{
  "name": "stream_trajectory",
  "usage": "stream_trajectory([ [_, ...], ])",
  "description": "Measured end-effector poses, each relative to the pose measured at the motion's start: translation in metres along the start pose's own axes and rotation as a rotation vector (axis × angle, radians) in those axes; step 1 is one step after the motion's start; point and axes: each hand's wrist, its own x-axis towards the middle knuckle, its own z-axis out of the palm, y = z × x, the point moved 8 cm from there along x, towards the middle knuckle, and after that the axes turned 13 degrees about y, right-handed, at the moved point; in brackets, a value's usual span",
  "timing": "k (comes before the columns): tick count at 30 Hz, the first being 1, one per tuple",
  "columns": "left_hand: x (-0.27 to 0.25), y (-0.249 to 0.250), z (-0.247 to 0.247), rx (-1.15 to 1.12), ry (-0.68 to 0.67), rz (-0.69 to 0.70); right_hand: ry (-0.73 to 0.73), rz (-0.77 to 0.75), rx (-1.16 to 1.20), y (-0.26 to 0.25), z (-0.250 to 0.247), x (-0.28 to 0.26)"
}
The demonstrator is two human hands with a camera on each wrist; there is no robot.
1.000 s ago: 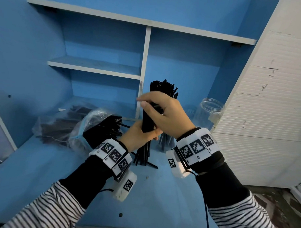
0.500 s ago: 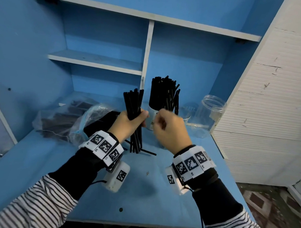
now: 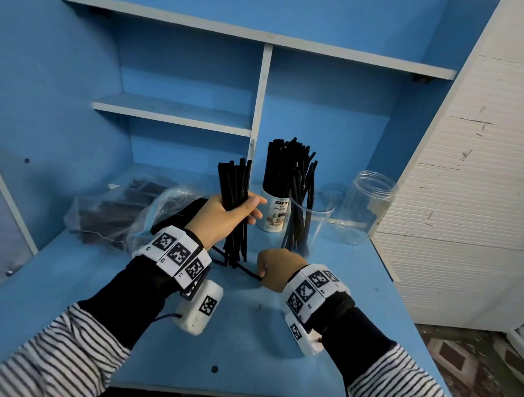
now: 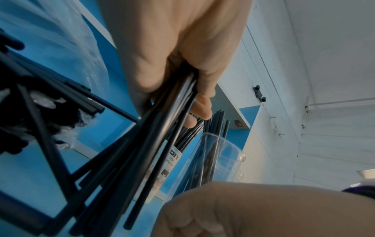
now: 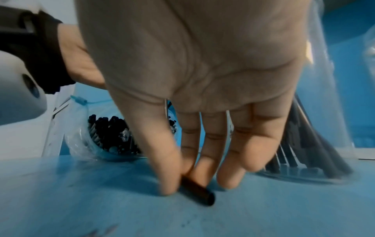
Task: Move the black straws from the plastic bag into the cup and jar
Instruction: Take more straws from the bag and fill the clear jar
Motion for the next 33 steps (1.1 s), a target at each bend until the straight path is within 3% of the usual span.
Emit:
stream_trajectory([
  [5, 0.005, 0.003, -0.007, 0.064, -0.006, 0.005, 0.147, -0.029, 0.195, -0.001, -0.042, 0.000],
  [8, 0.008, 0.011, -0.013, 0.051, 0.029, 0.022, 0.377, -0.087, 0.385, -0.004, -0.088, -0.004],
  [13, 0.008, 0.028, -0.013, -0.047, 0.083, 0.038, 0.804, -0.185, 0.483, -0.008, -0.161, -0.022],
  [17, 0.001, 0.037, 0.001, -0.073, 0.028, 0.082, 0.971, -0.172, 0.653, -0.002, -0.194, -0.030],
  [23, -0.007, 0.030, 0.027, -0.062, -0.135, 0.076, 0.942, -0.263, 0.629, -0.010, -0.191, -0.027],
  [26, -0.008, 0.016, 0.032, -0.053, -0.114, -0.015, 0.923, -0.296, 0.661, -0.012, -0.185, -0.029],
  [29, -0.013, 0.009, 0.039, -0.005, -0.114, -0.059, 0.806, -0.330, 0.824, -0.016, -0.174, -0.029],
  [33, -0.020, -0.020, 0.051, 0.221, -0.270, -0.148, 0.632, -0.355, 0.584, -0.028, -0.141, -0.018],
])
